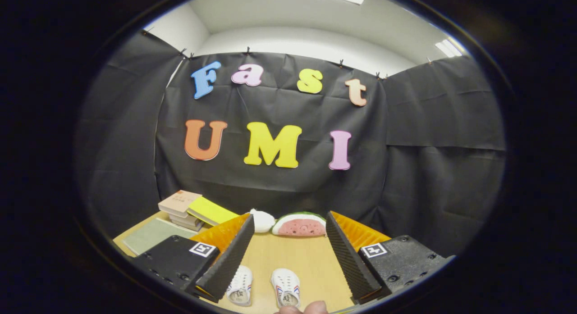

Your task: Open the storage box then place both shoes into the box .Put the left shoe in first, then the right shoe, with the right side of both shoes facing outward in a uniform manner.

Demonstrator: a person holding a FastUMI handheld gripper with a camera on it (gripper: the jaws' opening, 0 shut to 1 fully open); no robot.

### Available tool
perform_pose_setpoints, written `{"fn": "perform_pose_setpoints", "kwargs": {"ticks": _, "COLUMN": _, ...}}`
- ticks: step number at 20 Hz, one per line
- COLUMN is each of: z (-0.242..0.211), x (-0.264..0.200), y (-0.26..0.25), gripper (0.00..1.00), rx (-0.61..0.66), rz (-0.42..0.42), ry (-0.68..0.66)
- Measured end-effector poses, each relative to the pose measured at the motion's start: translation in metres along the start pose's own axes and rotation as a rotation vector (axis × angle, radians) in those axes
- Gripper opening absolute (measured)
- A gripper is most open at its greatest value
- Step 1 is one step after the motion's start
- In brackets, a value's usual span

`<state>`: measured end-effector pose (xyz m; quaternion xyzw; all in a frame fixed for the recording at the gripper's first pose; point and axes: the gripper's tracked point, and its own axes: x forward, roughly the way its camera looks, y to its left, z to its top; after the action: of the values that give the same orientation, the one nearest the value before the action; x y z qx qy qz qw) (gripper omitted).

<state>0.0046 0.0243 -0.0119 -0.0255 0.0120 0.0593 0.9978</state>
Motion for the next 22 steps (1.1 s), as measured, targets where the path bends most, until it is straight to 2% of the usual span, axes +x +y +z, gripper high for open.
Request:
{"fn": "perform_pose_setpoints", "kwargs": {"ticks": 6, "z": -0.003, "x": 0.001, "y": 0.005, "gripper": 1.0, "rx": 0.004, "rz": 0.048, "ry": -0.003}}
{"fn": "perform_pose_setpoints", "kwargs": {"ticks": 11, "z": -0.009, "x": 0.004, "y": 0.03, "gripper": 1.0, "rx": 0.016, "rz": 0.175, "ry": 0.033}}
{"fn": "perform_pose_setpoints", "kwargs": {"ticks": 17, "z": -0.055, "x": 0.007, "y": 0.088, "gripper": 1.0, "rx": 0.095, "rz": 0.437, "ry": 0.164}}
{"fn": "perform_pose_setpoints", "kwargs": {"ticks": 22, "z": -0.108, "x": 0.005, "y": 0.144, "gripper": 1.0, "rx": 0.188, "rz": 0.688, "ry": 0.36}}
